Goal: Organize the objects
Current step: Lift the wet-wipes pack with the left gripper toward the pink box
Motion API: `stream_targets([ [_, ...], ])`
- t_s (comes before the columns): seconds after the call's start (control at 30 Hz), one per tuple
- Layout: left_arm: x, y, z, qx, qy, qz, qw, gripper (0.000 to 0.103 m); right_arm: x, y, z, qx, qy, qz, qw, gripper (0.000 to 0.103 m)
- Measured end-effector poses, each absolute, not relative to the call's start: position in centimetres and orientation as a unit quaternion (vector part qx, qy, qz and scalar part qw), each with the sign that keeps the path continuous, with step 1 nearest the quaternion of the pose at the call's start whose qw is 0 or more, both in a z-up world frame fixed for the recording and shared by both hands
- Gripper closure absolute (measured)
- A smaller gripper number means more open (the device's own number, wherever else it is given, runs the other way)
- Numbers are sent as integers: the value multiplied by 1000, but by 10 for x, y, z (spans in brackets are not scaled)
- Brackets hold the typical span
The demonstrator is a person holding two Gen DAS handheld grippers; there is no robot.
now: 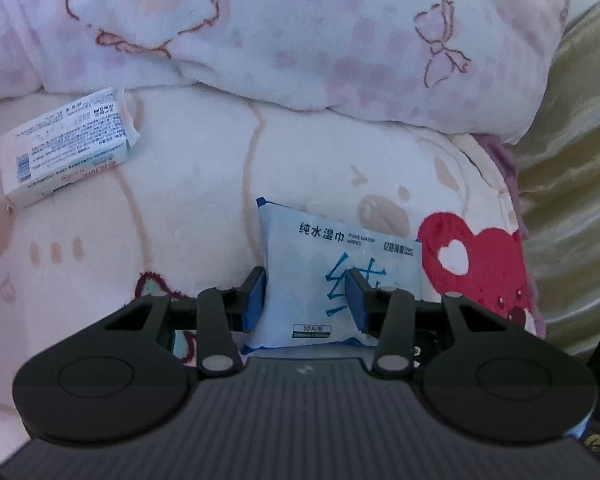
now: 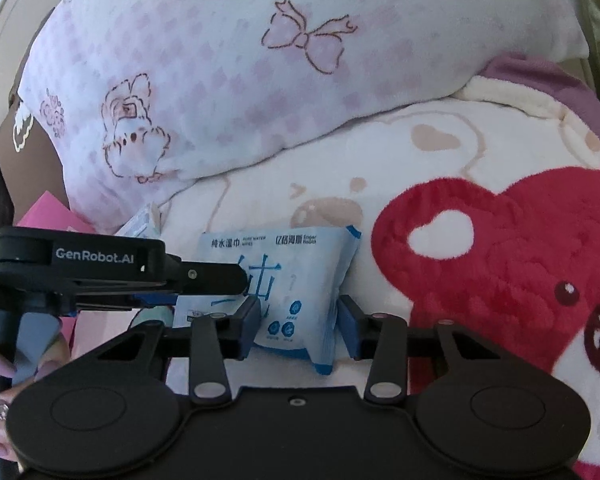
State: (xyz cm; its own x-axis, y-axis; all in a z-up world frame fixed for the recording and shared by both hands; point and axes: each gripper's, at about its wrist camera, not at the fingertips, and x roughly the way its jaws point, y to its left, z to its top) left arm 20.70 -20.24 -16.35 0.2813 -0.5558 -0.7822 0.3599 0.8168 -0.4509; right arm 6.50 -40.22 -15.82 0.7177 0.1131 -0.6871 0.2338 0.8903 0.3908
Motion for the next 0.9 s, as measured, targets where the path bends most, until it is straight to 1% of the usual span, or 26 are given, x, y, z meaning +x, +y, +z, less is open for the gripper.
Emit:
stream_targets([
  [0.13, 196, -206, -158, -73, 519, -289, 801, 61, 60, -399, -155, 223, 368, -26, 902, 59],
  [0.57, 162, -176, -143, -91, 529, -281, 795, 61, 43, -370, -131, 180, 378, -4, 908, 58],
  [0.77, 151, -152, -131, -96, 519, -277, 803, 61, 40, -350, -122, 169, 378, 21, 910, 58],
  [0.9, 143, -140, -125, -74, 512, -275, 811, 61, 37, -338, -121, 176, 380, 41, 907, 58],
])
